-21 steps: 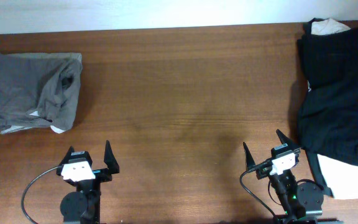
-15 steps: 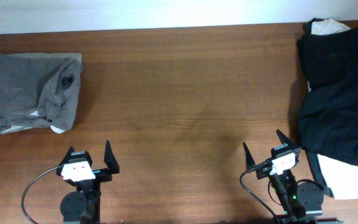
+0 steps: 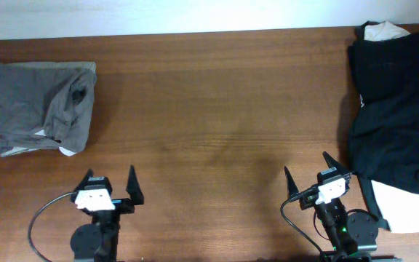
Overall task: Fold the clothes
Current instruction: 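Reach the right gripper to the black shorts on the right pile, then drag the black shorts with the right gripper to the table center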
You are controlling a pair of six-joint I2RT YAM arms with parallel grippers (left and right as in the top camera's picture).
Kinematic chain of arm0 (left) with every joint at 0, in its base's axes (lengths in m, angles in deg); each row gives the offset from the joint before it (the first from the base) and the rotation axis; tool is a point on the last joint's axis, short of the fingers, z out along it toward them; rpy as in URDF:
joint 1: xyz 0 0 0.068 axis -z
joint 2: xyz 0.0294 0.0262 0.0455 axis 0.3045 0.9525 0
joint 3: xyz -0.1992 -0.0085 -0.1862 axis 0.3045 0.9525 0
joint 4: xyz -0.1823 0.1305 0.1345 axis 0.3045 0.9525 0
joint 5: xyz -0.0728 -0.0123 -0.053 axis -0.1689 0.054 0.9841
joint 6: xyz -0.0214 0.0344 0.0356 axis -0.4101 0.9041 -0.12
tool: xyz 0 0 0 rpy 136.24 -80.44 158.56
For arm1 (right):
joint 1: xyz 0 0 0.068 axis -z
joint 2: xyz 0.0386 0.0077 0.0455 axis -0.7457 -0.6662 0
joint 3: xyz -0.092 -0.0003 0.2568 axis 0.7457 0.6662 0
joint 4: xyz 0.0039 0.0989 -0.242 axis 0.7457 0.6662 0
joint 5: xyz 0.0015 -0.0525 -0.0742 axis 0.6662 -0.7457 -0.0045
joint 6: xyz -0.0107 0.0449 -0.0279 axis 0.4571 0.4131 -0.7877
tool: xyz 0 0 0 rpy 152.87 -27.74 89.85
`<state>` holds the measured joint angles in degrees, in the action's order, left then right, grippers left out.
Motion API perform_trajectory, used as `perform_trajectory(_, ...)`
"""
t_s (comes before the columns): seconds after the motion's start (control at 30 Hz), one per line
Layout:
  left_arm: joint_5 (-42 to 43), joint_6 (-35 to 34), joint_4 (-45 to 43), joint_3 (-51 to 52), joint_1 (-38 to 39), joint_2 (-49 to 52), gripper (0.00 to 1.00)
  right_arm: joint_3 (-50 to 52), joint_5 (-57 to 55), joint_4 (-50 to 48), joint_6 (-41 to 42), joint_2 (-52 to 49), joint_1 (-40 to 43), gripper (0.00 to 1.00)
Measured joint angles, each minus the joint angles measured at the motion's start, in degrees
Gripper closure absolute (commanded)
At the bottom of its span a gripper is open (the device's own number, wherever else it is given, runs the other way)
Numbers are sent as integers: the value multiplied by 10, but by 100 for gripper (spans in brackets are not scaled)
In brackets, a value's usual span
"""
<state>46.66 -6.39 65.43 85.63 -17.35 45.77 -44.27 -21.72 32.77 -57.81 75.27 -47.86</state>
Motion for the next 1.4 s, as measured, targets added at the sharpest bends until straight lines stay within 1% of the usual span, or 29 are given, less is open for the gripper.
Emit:
perform_trajectory(0.07, 76, 1, -2, 0, 0, 0, 1, 0, 7, -5, 18, 0, 0, 2)
perform_trajectory(0.1, 98, 1, -6, 0, 0, 0, 1, 0, 9, -13, 42, -1, 0, 2)
perform_trajectory(0.17, 115, 1, -18, 0, 0, 0, 1, -3, 11, -14, 106, -1, 0, 2)
perform_trajectory(0.2, 120, 1, -18, 0, 0, 0, 1, -35, 12, -10, 142, -13, 0, 2)
perform_trajectory(0.23, 122, 1, -10, -3, 0, 1, 1, -75, 14, 0, 155, -37, 0, 2)
perform_trajectory(0.27, 118, 1, 14, -33, 0, 28, 1, -149, 13, -2, 167, -94, 0, 2)
perform_trajectory(0.3, 103, 2, 23, -94, 0, 78, 1, -195, 15, 33, 170, -127, 0, 2)
perform_trajectory(0.33, 93, 2, 56, -146, 0, 113, 1, -304, 17, 152, 173, -236, 0, 2)
perform_trajectory(0.37, 84, 1, 75, -228, -1, 185, 1, -383, 17, 189, 177, -312, 1, 2)
perform_trajectory(0.4, 74, 2, 120, -315, -2, 260, 1, -504, 17, 284, 180, -422, 1, 2)
perform_trajectory(0.43, 70, 2, 153, -377, -2, 319, 1, -575, 17, 356, 179, -489, 1, 2)
perform_trajectory(0.47, 66, 1, 251, -455, -2, 395, 1, -653, 17, 440, 181, -574, 1, 2)
perform_trajectory(0.5, 65, 2, 286, -509, -2, 462, 1, -682, 20, 475, 181, -613, 1, 2)
perform_trajectory(0.53, 63, 2, 301, -535, -2, 500, 1, -706, 22, 510, 180, -655, 1, 2)
perform_trajectory(0.57, 63, 2, 317, -582, -2, 569, 1, -718, 24, 527, 179, -712, 1, 2)
perform_trajectory(0.6, 63, 2, 317, -590, -2, 598, 1, -719, 24, 538, 178, -749, 1, 2)
perform_trajectory(0.63, 65, 2, 308, -593, -2, 622, 1, -719, 26, 544, 177, -781, 1, 2)
perform_trajectory(0.73, 65, 2, 301, -595, -2, 674, 1, -719, 26, 536, 176, -800, 1, 2)
perform_trajectory(0.8, 74, 3, 315, -596, -2, 683, 1, -720, 20, 520, 176, -813, 1, 1)
perform_trajectory(0.87, 71, 3, 315, -598, -2, 685, 1, -722, 17, 456, 195, -840, 25, 2)
perform_trajectory(0.93, 62, 4, 352, -617, -4, 700, 1, -725, 13, 429, 213, -859, 63, 2)
perform_trajectory(1.0, 58, 17, 416, -678, -4, 747, 1, -763, 5, 416, 224, -904, 109, 2)
perform_trajectory(1.03, 57, 22, 446, -722, -4, 781, 1, -792, -17, 420, 226, -934, 124, 2)
perform_trajectory(1.07, 55, 27, 478, -765, -4, 811, 1, -854, -54, 424, 227, -990, 130, 2)
perform_trajectory(1.1, 53, 29, 509, -815, -4, 845, 1, -882, -74, 420, 227, -1015, 130, 2)
perform_trajectory(1.13, 52, 29, 518, -852, -4, 878, 1, -937, -115, 422, 226, -1066, 130, 2)
perform_trajectory(1.2, 52, 29, 519, -860, -4, 897, 1, -1007, -182, 394, 221, -1141, 130, 2)
perform_trajectory(1.3, 52, 29, 518, -861, -4, 900, 1, -1015, -284, 312, 218, -1238, 131, 1)
perform_trajectory(1.4, 52, 29, 519, -861, -4, 900, 1, -1015, -310, 265, 214, -1316, 146, 5)
